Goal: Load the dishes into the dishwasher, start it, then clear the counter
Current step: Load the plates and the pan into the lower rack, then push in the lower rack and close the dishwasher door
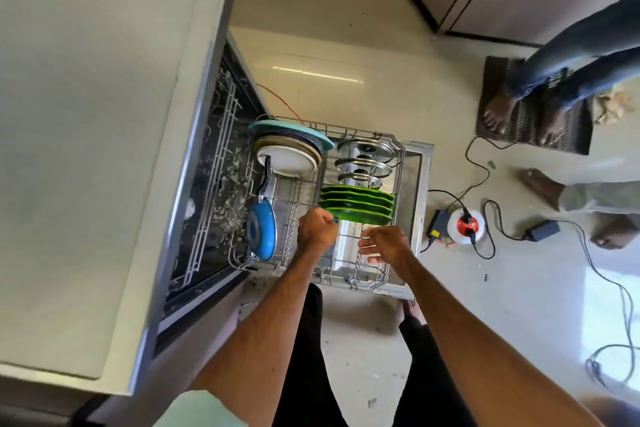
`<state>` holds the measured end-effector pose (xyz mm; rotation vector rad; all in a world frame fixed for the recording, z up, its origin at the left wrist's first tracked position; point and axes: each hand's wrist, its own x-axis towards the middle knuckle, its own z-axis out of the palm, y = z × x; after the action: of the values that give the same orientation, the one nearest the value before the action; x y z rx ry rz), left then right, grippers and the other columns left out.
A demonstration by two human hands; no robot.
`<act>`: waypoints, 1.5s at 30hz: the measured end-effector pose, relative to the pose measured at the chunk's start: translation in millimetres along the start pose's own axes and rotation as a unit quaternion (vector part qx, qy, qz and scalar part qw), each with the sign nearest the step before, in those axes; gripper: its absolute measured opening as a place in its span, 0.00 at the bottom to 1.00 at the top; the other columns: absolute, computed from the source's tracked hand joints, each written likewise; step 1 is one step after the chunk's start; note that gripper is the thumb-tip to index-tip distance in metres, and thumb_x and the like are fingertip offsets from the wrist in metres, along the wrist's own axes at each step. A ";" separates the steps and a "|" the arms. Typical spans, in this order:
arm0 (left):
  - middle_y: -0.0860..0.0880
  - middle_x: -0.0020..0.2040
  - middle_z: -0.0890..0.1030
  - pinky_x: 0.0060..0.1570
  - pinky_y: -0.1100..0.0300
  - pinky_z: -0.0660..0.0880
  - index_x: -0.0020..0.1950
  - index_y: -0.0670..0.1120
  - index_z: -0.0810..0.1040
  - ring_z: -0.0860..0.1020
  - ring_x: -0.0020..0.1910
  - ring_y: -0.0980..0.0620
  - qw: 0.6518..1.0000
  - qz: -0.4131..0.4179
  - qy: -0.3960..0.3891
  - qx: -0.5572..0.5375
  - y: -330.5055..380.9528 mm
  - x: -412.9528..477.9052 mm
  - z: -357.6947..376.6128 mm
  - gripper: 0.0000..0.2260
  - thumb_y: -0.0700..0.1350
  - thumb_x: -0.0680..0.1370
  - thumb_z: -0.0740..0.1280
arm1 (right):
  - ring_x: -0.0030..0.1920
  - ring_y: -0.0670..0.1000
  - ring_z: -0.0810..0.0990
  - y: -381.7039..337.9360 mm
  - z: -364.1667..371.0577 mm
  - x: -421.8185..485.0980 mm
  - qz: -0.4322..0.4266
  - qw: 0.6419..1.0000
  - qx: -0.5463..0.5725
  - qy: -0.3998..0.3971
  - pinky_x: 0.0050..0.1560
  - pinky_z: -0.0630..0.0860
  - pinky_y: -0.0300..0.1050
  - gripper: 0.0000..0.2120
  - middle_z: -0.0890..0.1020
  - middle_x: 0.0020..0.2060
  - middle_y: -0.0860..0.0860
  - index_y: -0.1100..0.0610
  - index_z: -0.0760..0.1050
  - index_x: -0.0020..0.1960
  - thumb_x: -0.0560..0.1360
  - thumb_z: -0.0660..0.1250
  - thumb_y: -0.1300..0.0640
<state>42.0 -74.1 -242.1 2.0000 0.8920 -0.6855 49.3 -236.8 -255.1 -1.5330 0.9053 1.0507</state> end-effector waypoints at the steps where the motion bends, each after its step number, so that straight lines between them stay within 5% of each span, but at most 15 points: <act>1: 0.46 0.54 0.84 0.50 0.62 0.72 0.53 0.44 0.83 0.81 0.56 0.47 1.000 0.001 -0.003 0.001 3.3 -1.7 11.3 0.10 0.36 0.77 0.64 | 0.32 0.55 0.79 1.5 -11.2 0.8 0.002 1.000 -0.003 -0.007 0.33 0.73 0.42 0.09 0.81 0.35 0.58 0.62 0.78 0.44 0.80 0.61 0.64; 4: 0.46 0.49 0.85 0.50 0.60 0.75 0.48 0.44 0.85 0.82 0.51 0.47 1.000 0.006 0.002 0.012 12.0 -12.9 45.4 0.09 0.38 0.76 0.65 | 0.28 0.52 0.79 4.6 -45.1 3.1 0.010 0.999 -0.009 -0.029 0.33 0.72 0.41 0.10 0.81 0.33 0.57 0.61 0.76 0.43 0.80 0.59 0.64; 8: 0.52 0.33 0.75 0.33 0.63 0.68 0.42 0.46 0.82 0.71 0.33 0.57 1.000 -0.002 0.012 0.026 31.1 -39.9 92.2 0.10 0.37 0.78 0.63 | 0.24 0.49 0.80 7.3 -98.6 12.6 0.035 0.996 -0.014 -0.082 0.34 0.72 0.40 0.12 0.82 0.25 0.52 0.59 0.75 0.42 0.81 0.58 0.61; 12: 0.44 0.37 0.81 0.35 0.62 0.69 0.37 0.43 0.83 0.79 0.40 0.46 0.999 -0.032 -0.007 0.035 47.8 -70.4 154.7 0.10 0.35 0.75 0.64 | 0.21 0.48 0.78 9.4 -150.3 13.2 0.030 0.996 -0.044 -0.076 0.24 0.72 0.35 0.12 0.80 0.23 0.51 0.59 0.75 0.41 0.81 0.58 0.62; 15: 0.39 0.47 0.85 0.44 0.56 0.75 0.45 0.36 0.84 0.82 0.49 0.43 0.998 -0.058 0.000 0.002 65.9 -82.6 193.2 0.10 0.39 0.77 0.65 | 0.24 0.51 0.77 11.0 -173.4 17.3 -0.002 0.997 -0.059 -0.051 0.29 0.70 0.39 0.09 0.80 0.29 0.56 0.64 0.78 0.46 0.80 0.60 0.65; 21: 0.45 0.31 0.78 0.30 0.56 0.65 0.31 0.44 0.76 0.73 0.28 0.51 0.995 -0.077 0.003 -0.057 73.0 -78.6 223.4 0.21 0.54 0.80 0.66 | 0.31 0.53 0.77 9.3 -172.8 43.2 -0.019 0.990 -0.128 -0.048 0.32 0.72 0.42 0.10 0.80 0.36 0.58 0.61 0.77 0.41 0.79 0.62 0.65; 24: 0.50 0.25 0.69 0.27 0.59 0.61 0.27 0.46 0.70 0.67 0.25 0.55 0.991 -0.098 0.012 -0.088 66.1 -73.1 215.2 0.17 0.41 0.77 0.63 | 0.33 0.56 0.80 7.2 -167.6 51.7 -0.043 0.983 -0.174 -0.050 0.33 0.75 0.42 0.09 0.82 0.36 0.58 0.62 0.79 0.43 0.78 0.62 0.66; 26: 0.49 0.26 0.71 0.26 0.61 0.60 0.28 0.46 0.70 0.67 0.26 0.54 0.987 -0.119 0.014 -0.112 57.6 -72.2 207.2 0.15 0.36 0.74 0.62 | 0.38 0.58 0.83 6.5 -162.9 53.4 -0.057 0.977 -0.202 -0.047 0.35 0.77 0.44 0.10 0.83 0.38 0.60 0.61 0.81 0.42 0.77 0.62 0.67; 30: 0.43 0.40 0.83 0.26 0.63 0.66 0.41 0.38 0.81 0.80 0.38 0.47 0.978 -0.142 -0.004 -0.150 35.1 -59.5 198.4 0.08 0.42 0.73 0.66 | 0.39 0.58 0.82 2.0 -152.8 55.5 -0.050 0.969 -0.240 -0.036 0.30 0.75 0.41 0.07 0.84 0.41 0.63 0.66 0.81 0.49 0.78 0.64 0.67; 33: 0.40 0.50 0.85 0.41 0.56 0.81 0.53 0.38 0.82 0.84 0.48 0.44 0.960 -0.193 -0.015 -0.202 3.5 -36.0 211.8 0.19 0.48 0.67 0.67 | 0.34 0.55 0.79 -6.0 -143.8 49.3 -0.039 0.969 -0.240 -0.040 0.27 0.74 0.39 0.06 0.81 0.33 0.59 0.65 0.79 0.48 0.79 0.64 0.67; 35: 0.40 0.53 0.85 0.50 0.48 0.83 0.56 0.39 0.81 0.84 0.51 0.42 0.939 -0.228 -0.018 -0.257 -31.2 -6.1 243.1 0.24 0.50 0.64 0.68 | 0.33 0.54 0.78 -13.1 -135.8 46.4 -0.039 0.968 -0.244 -0.037 0.27 0.74 0.38 0.05 0.80 0.33 0.59 0.64 0.78 0.46 0.78 0.64 0.67; 41: 0.42 0.51 0.85 0.47 0.49 0.84 0.55 0.41 0.80 0.85 0.47 0.44 0.900 -0.254 -0.024 -0.355 -25.1 -14.4 231.1 0.21 0.48 0.65 0.70 | 0.38 0.62 0.82 -47.1 -102.5 51.4 -0.047 0.937 -0.344 -0.027 0.35 0.76 0.44 0.12 0.83 0.49 0.67 0.62 0.77 0.41 0.81 0.61 0.67; 45: 0.42 0.47 0.86 0.45 0.52 0.84 0.52 0.39 0.82 0.86 0.43 0.47 0.875 -0.256 -0.014 -0.411 -7.1 -23.2 208.6 0.09 0.42 0.75 0.71 | 0.33 0.53 0.77 -66.2 -89.5 67.2 -0.044 0.914 -0.402 -0.033 0.34 0.76 0.44 0.11 0.79 0.36 0.58 0.62 0.77 0.40 0.80 0.63 0.67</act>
<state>-7.1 -255.6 -335.7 0.9909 1.4246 -0.4800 148.6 -314.0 -288.5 -2.1603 0.3369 1.4995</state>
